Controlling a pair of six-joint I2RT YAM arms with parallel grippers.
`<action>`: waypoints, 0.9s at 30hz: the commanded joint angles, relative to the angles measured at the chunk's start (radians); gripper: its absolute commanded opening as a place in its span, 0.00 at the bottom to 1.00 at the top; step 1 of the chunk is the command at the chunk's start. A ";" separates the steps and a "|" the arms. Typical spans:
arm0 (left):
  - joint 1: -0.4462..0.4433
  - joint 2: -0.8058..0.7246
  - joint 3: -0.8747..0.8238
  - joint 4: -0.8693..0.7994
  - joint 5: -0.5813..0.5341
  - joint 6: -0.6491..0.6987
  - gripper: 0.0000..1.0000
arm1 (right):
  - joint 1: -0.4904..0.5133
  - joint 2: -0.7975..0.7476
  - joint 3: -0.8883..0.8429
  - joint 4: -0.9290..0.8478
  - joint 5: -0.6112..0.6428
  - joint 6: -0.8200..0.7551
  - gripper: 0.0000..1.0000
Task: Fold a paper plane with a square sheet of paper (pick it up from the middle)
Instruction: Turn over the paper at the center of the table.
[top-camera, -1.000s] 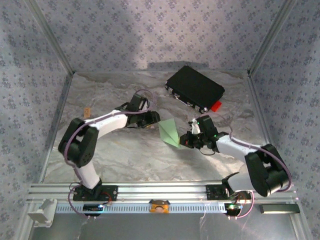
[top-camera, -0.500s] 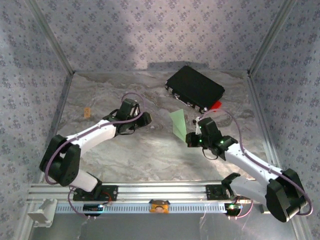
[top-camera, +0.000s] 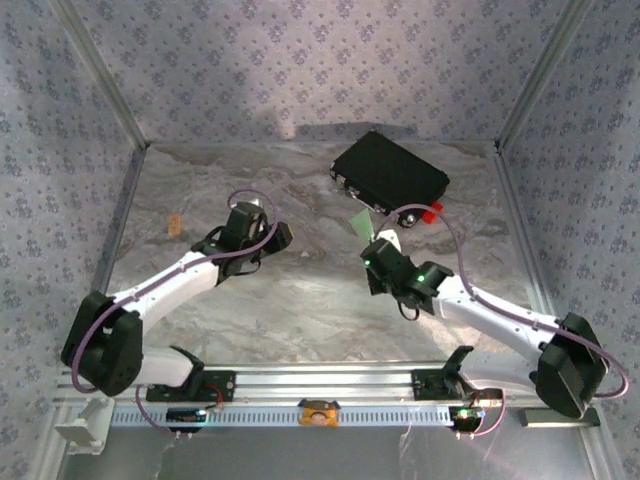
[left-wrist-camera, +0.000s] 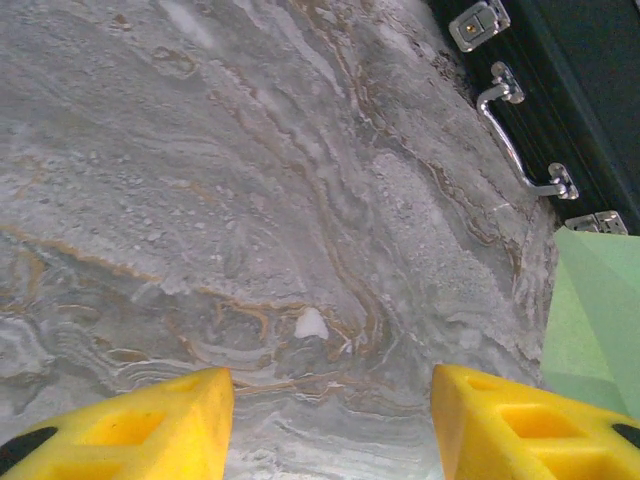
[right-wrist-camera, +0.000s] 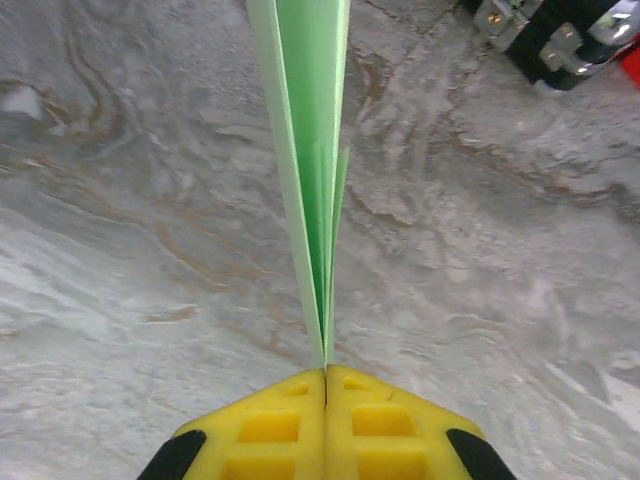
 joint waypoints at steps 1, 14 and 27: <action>0.018 -0.049 -0.020 0.007 -0.037 -0.018 0.55 | 0.043 0.044 0.061 -0.126 0.205 -0.011 0.01; 0.054 -0.119 -0.068 -0.008 -0.071 -0.054 0.57 | 0.083 0.135 0.088 -0.176 0.227 0.004 0.00; 0.086 -0.195 -0.088 -0.103 -0.154 -0.124 0.58 | 0.158 0.361 0.164 -0.135 0.059 -0.114 0.01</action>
